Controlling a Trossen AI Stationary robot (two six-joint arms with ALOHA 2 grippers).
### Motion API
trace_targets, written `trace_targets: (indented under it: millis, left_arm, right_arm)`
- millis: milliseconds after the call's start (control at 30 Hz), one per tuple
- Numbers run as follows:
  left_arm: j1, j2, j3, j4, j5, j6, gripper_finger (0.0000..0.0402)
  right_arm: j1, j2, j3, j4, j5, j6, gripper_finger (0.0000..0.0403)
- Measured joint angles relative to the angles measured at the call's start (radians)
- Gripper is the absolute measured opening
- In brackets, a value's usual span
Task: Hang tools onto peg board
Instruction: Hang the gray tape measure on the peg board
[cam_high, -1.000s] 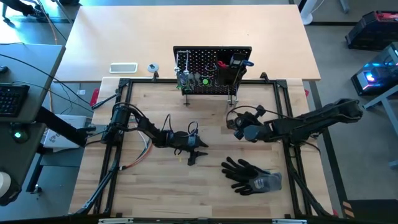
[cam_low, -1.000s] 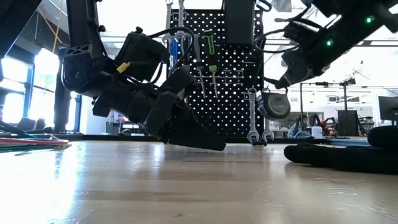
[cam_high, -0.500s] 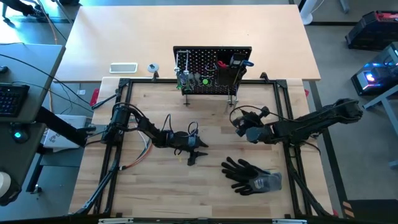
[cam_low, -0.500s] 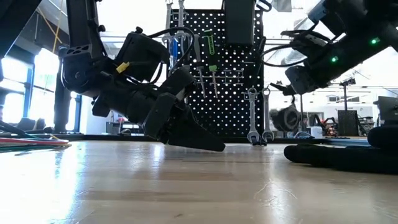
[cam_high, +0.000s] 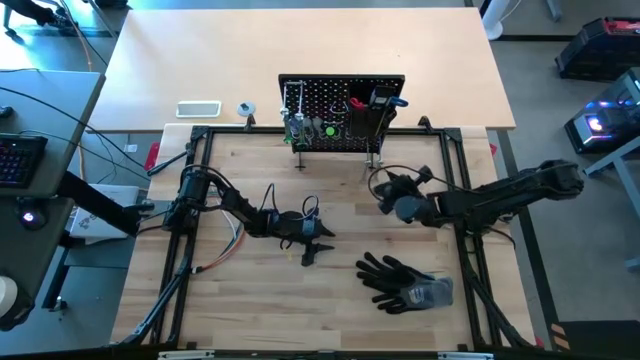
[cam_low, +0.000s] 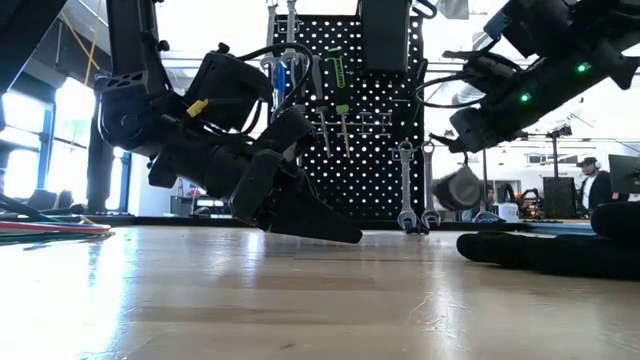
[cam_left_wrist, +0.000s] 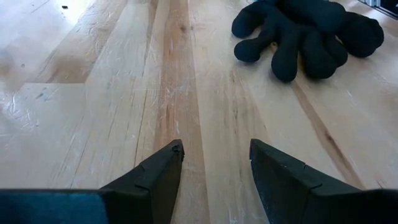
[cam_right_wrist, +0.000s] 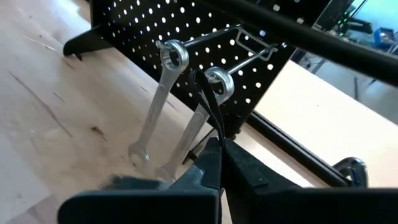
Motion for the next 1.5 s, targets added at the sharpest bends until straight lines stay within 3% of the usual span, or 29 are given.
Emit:
trace_targets:
  millis: [467,900,1500]
  left_arm:
    - [0.0,0.0,0.0,0.0,0.0,0.0,0.0182]
    - [0.0,0.0,0.0,-0.002,0.0,0.0,0.0182]
    - [0.0,0.0,0.0,-0.008,0.002,0.007,0.0182]
  right_arm:
    - [-0.074,0.0,0.0,0.088,-0.081,-0.079,0.0]
    - [-0.044,0.0,0.0,0.135,-0.045,-0.152,0.0]
    - [-0.067,0.0,0.0,0.096,-0.042,-0.13,0.0]
